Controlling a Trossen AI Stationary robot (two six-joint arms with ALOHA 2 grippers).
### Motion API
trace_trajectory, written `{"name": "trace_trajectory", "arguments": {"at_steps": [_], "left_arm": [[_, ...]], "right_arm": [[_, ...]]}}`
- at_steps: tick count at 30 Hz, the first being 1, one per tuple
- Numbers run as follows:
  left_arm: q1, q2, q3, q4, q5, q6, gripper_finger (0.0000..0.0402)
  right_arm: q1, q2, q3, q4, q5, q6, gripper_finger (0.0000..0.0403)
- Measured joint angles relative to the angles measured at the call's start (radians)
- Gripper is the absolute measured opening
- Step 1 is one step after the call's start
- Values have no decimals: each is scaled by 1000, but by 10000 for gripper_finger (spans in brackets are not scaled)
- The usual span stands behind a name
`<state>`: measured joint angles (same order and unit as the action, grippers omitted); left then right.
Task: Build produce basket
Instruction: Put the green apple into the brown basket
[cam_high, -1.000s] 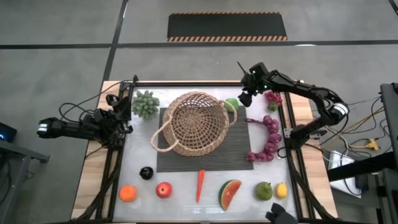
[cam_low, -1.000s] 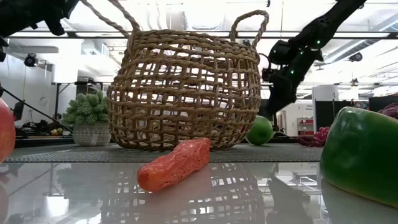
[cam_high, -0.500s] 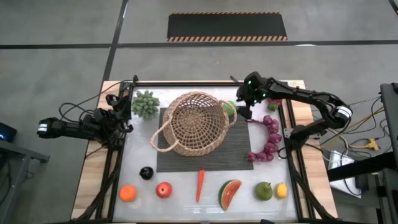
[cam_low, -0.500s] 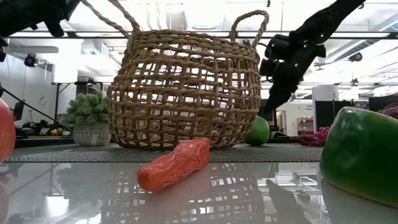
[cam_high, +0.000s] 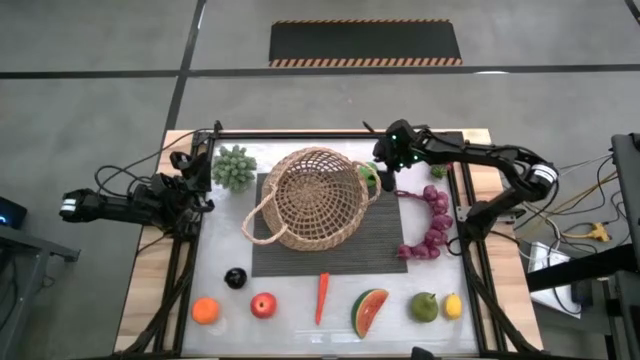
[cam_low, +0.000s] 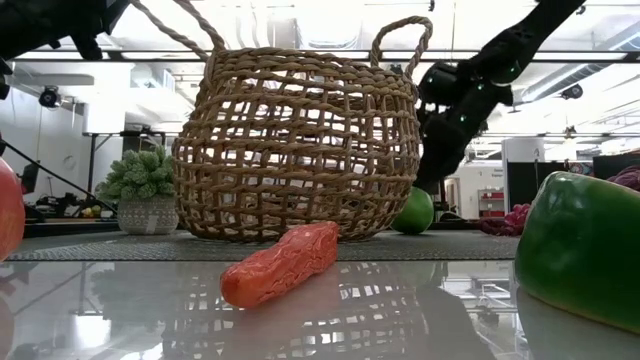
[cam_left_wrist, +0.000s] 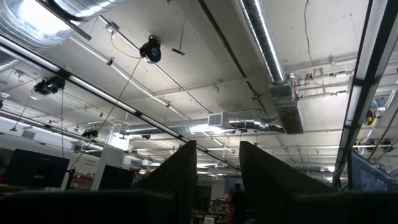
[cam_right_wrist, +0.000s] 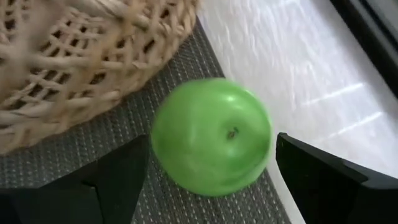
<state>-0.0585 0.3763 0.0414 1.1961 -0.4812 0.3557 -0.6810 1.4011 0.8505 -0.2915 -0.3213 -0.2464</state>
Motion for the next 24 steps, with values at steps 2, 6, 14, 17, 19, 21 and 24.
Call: {"name": "trace_trajectory", "arguments": {"at_steps": [2, 6, 14, 17, 19, 21, 24], "left_arm": [[0, 0, 0, 0, 0, 0, 105], [0, 0, 0, 0, 0, 0, 105], [0, 0, 0, 0, 0, 0, 105], [0, 0, 0, 0, 0, 0, 105], [0, 0, 0, 0, -1, 0, 105], [0, 0, 0, 0, -1, 0, 105], [0, 0, 0, 0, -2, 0, 105]], "right_arm": [[0, 24, 0, 17, 0, 17, 329], [0, 65, 2, 30, -6, 27, 329], [0, 97, 3, 52, -30, 40, 325], [0, 97, 3, 50, -31, 41, 307], [0, 97, 3, 49, -30, 41, 286], [0, 97, 2, 48, -29, 41, 264], [0, 93, 2, 47, -27, 45, 243]]}}
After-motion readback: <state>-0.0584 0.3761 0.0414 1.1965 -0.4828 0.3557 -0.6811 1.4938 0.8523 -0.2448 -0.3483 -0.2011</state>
